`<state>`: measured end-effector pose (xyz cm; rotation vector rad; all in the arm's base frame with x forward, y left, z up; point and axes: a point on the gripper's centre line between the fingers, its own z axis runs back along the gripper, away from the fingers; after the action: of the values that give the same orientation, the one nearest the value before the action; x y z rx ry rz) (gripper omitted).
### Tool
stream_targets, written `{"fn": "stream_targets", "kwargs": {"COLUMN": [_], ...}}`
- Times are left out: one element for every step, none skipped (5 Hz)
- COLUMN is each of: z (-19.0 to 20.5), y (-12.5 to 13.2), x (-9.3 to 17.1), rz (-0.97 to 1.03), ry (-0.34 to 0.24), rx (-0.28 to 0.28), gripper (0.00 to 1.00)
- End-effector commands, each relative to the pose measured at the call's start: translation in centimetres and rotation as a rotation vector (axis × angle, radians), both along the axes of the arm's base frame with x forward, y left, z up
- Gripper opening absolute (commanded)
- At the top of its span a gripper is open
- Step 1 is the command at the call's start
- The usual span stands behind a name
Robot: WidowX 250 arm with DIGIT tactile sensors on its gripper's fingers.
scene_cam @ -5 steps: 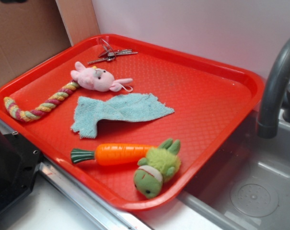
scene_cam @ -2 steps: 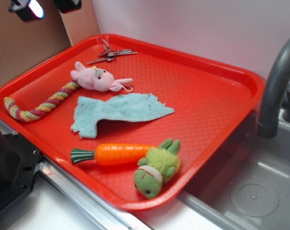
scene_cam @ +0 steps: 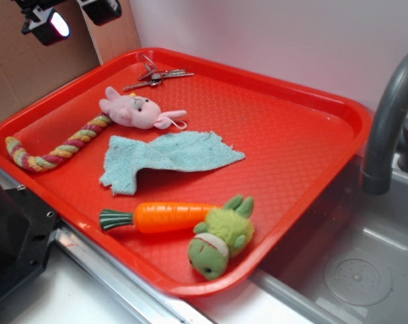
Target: Grab the silver keys.
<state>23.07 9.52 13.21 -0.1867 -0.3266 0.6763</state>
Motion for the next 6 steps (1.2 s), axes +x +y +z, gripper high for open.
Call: {"fn": "stream_targets", "kwargs": {"z": [-0.3,-1.1,-2.8,-4.7,-4.6,-3.9], "y": [1.9,1.4,1.5,1.8,0.8,-0.2], "x": [3.8,8.0,9.7,10.4,8.6,6.7], "rz": [0.182,0.242,0.273,0.259,0.237,0.224], "ry": [-0.015,-0.037,-0.021,0.004,0.065,0.067], "rx": [0.023,0.050,0.039,0.020,0.018,-0.004], "gripper": [1.00,1.00,1.00,1.00,1.00,1.00]}}
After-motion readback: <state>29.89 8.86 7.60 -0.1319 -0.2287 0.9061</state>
